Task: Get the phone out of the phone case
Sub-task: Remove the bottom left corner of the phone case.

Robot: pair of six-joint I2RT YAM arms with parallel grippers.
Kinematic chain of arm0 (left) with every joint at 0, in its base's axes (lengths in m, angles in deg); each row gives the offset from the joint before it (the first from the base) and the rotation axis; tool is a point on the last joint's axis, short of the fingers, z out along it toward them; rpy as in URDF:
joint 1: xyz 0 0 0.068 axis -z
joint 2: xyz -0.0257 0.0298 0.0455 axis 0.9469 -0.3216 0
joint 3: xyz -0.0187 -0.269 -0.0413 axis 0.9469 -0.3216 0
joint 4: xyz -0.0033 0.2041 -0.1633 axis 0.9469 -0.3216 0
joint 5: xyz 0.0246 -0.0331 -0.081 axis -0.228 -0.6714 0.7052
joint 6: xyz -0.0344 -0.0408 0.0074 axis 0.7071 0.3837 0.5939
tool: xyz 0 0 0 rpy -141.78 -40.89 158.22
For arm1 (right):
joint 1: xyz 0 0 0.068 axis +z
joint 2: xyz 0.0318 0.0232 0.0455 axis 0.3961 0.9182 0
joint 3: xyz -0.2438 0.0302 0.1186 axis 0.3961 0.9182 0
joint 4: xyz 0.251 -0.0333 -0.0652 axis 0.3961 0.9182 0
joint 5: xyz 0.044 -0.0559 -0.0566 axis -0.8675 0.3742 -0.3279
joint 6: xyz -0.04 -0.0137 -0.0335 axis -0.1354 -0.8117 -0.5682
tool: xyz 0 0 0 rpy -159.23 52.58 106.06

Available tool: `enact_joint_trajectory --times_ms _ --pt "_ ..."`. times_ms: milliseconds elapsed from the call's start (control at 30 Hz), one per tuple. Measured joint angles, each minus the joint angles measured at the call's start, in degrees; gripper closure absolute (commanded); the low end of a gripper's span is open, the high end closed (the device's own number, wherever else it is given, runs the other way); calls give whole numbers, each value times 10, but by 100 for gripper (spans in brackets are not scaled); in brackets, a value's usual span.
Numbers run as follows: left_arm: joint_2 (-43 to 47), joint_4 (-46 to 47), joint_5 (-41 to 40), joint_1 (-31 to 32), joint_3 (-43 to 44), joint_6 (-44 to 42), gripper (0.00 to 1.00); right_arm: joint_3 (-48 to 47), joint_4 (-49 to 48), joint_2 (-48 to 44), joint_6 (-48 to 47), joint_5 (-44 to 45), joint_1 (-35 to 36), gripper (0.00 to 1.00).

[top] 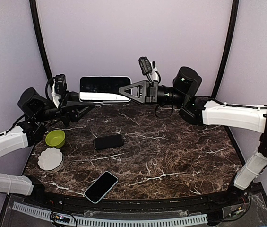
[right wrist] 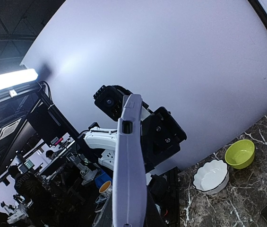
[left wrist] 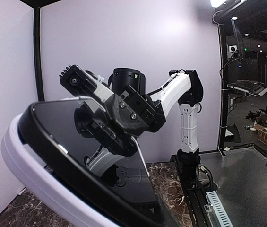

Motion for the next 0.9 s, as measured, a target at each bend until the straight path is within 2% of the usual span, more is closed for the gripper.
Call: enact_joint_trajectory --times_ms 733,900 --pt "-27 -48 -16 -4 20 0 72 -19 81 -23 -47 9 5 100" --pt "-39 -47 -3 -14 20 9 65 -19 115 -35 -87 16 6 100"
